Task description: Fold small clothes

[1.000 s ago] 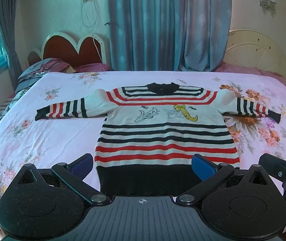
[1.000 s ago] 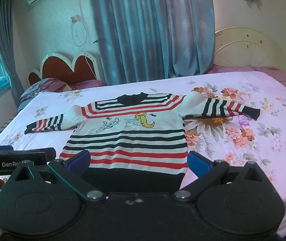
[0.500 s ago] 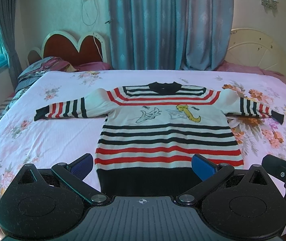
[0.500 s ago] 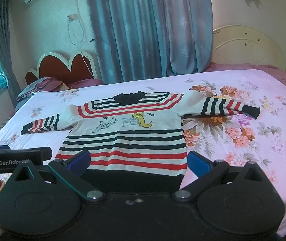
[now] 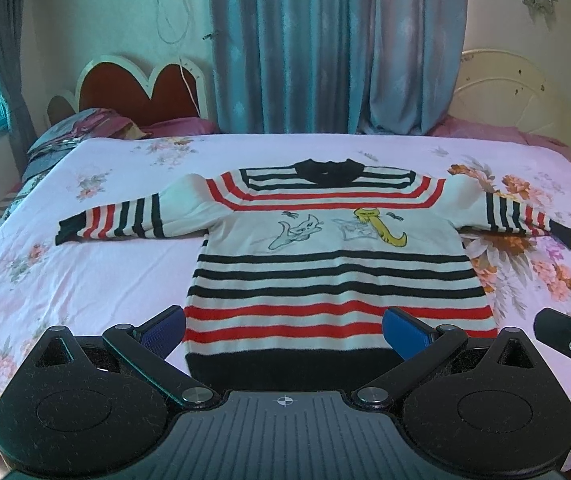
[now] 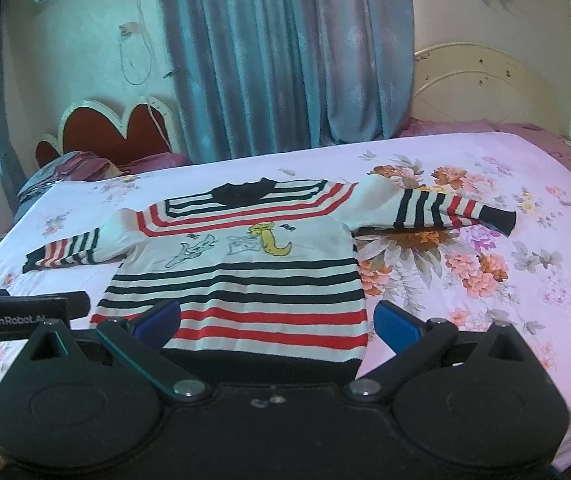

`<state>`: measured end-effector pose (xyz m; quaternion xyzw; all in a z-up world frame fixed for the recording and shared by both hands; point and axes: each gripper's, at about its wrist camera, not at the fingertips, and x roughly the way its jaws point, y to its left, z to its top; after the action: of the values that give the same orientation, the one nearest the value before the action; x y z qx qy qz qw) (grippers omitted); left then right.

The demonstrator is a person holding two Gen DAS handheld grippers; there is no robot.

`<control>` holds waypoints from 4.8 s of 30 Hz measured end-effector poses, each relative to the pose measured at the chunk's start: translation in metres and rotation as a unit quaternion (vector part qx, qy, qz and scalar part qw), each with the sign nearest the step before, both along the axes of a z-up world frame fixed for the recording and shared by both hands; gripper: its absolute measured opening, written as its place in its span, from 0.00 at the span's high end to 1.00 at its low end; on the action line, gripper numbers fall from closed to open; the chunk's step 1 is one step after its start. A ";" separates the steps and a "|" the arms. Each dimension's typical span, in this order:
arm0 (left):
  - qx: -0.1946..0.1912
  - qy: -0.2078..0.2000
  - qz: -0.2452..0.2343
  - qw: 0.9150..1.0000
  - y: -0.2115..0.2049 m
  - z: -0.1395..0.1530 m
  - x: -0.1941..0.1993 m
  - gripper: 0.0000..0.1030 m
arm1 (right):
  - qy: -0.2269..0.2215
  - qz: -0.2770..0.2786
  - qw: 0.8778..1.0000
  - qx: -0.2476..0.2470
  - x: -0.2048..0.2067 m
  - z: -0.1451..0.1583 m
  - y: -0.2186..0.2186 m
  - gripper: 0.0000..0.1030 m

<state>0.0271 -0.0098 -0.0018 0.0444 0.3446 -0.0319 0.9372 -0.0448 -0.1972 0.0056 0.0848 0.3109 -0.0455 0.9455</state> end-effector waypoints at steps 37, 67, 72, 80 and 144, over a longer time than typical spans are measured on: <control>-0.033 0.049 -0.014 0.998 -0.019 -0.065 0.213 0.00 | 0.033 -0.159 0.987 -0.016 0.159 -0.047 -0.091 0.01; 0.009 0.072 0.030 0.997 -0.111 -0.135 0.327 0.00 | 0.060 -0.335 0.927 0.157 0.264 -0.164 -0.346 0.50; 0.013 0.076 0.026 0.997 -0.108 -0.138 0.331 0.00 | 0.056 -0.339 0.929 0.139 0.272 -0.169 -0.354 0.80; 0.002 0.060 0.016 0.998 -0.099 -0.128 0.333 0.00 | 0.011 -0.274 0.960 0.052 0.286 -0.132 -0.314 0.85; -0.129 0.075 -0.046 0.988 -0.009 -0.165 0.368 0.89 | 0.097 -0.096 0.990 0.024 0.314 -0.172 -0.123 0.62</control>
<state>0.3956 -0.0186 -0.1665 -0.0631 0.4044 -0.1222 0.9042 0.2689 -0.3202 -0.1660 0.1317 0.3930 -0.1368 0.8997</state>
